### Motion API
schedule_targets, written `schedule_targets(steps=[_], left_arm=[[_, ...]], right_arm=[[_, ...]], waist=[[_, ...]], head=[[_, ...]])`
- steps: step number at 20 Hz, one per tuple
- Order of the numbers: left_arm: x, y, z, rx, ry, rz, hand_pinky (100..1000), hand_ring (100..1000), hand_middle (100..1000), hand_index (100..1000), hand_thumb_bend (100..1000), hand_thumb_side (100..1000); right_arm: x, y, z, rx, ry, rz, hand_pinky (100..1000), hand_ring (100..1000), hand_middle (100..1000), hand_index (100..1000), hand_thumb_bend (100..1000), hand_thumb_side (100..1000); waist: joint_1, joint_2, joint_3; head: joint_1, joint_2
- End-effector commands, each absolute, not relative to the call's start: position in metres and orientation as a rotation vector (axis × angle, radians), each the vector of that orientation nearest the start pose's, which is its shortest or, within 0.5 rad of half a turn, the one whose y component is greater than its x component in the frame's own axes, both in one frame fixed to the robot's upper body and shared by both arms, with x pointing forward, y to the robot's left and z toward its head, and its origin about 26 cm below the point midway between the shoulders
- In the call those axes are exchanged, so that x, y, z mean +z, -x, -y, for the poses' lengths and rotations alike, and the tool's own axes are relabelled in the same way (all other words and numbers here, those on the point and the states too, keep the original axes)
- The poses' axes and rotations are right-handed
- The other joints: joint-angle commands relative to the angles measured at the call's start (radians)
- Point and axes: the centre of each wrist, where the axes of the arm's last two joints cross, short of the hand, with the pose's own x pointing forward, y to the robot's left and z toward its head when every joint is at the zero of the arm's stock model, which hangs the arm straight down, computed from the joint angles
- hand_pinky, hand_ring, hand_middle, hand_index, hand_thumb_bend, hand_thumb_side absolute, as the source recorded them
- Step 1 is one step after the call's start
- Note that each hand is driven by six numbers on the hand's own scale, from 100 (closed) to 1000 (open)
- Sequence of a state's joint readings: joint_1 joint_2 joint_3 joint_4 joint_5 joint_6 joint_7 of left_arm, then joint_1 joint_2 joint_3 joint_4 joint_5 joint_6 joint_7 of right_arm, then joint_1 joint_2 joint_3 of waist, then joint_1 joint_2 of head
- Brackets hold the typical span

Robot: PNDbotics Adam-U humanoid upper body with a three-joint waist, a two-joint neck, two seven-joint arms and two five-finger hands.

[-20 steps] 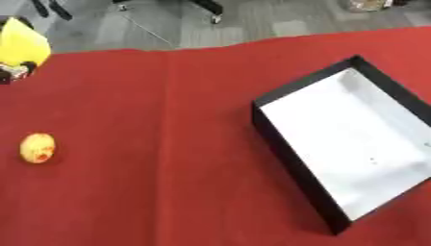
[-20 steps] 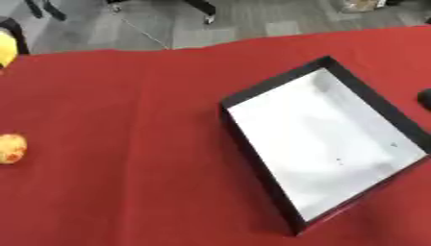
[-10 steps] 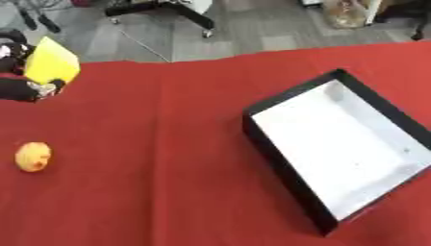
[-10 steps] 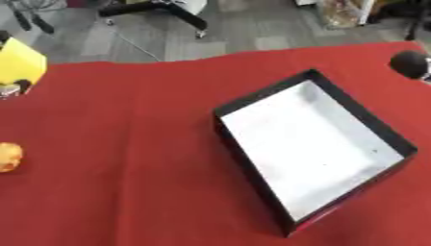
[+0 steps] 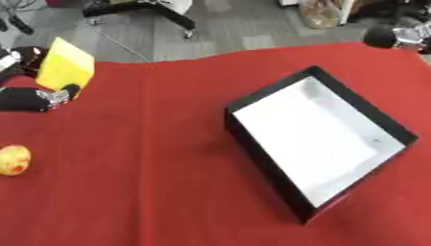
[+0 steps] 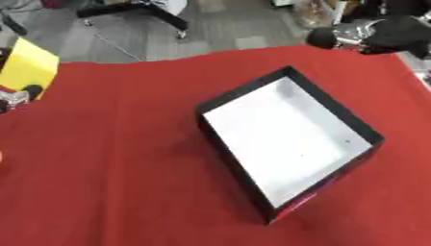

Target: Pick up the objects with one hand, pass them to the other hand, and then place them into the box on the other side of the table.

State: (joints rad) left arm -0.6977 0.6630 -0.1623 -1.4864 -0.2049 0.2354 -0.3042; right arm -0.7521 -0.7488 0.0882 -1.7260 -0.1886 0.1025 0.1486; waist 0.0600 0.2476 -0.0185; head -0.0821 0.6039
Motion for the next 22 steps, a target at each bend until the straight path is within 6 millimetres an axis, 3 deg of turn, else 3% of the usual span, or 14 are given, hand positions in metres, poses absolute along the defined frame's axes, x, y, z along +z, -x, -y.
schedule_targets(steps=[1,8,18,19,20,22], left_arm=[[0.249,-0.394,-0.292,-0.933,-0.496,1.739,880,829,659,681,100,361],[0.232,-0.387,-0.269,-0.923,-0.413,1.850,874,826,654,681,100,397],[0.209,-0.380,-0.238,-0.915,-0.360,1.975,847,802,625,671,100,437],[0.207,-0.379,-0.235,-0.907,-0.355,1.986,843,797,620,671,100,360],[0.204,-0.379,-0.232,-0.896,-0.351,1.997,840,792,616,670,100,446],[0.200,-0.377,-0.225,-0.876,-0.346,2.019,827,778,604,668,100,455]], right_arm=[[0.336,-0.359,0.280,0.872,0.300,2.201,865,924,853,886,833,255],[0.330,-0.376,0.248,0.941,0.273,2.191,865,924,853,886,835,250],[0.328,-0.377,0.208,1.016,0.225,2.211,861,919,846,883,841,238],[0.328,-0.377,0.205,1.017,0.227,2.211,860,916,842,880,840,238],[0.327,-0.377,0.201,1.018,0.228,2.210,859,913,838,878,840,237],[0.326,-0.377,0.194,1.015,0.227,2.206,855,903,826,868,836,234]], waist=[[-0.014,-0.045,0.002],[-0.012,-0.054,0.007],[-0.027,-0.047,0.012],[-0.028,-0.046,0.016],[-0.027,-0.044,0.021],[-0.027,-0.042,0.033]], head=[[-0.025,0.009],[-0.071,0.029],[-0.134,0.056],[-0.139,0.057],[-0.144,0.057],[-0.152,0.057]])
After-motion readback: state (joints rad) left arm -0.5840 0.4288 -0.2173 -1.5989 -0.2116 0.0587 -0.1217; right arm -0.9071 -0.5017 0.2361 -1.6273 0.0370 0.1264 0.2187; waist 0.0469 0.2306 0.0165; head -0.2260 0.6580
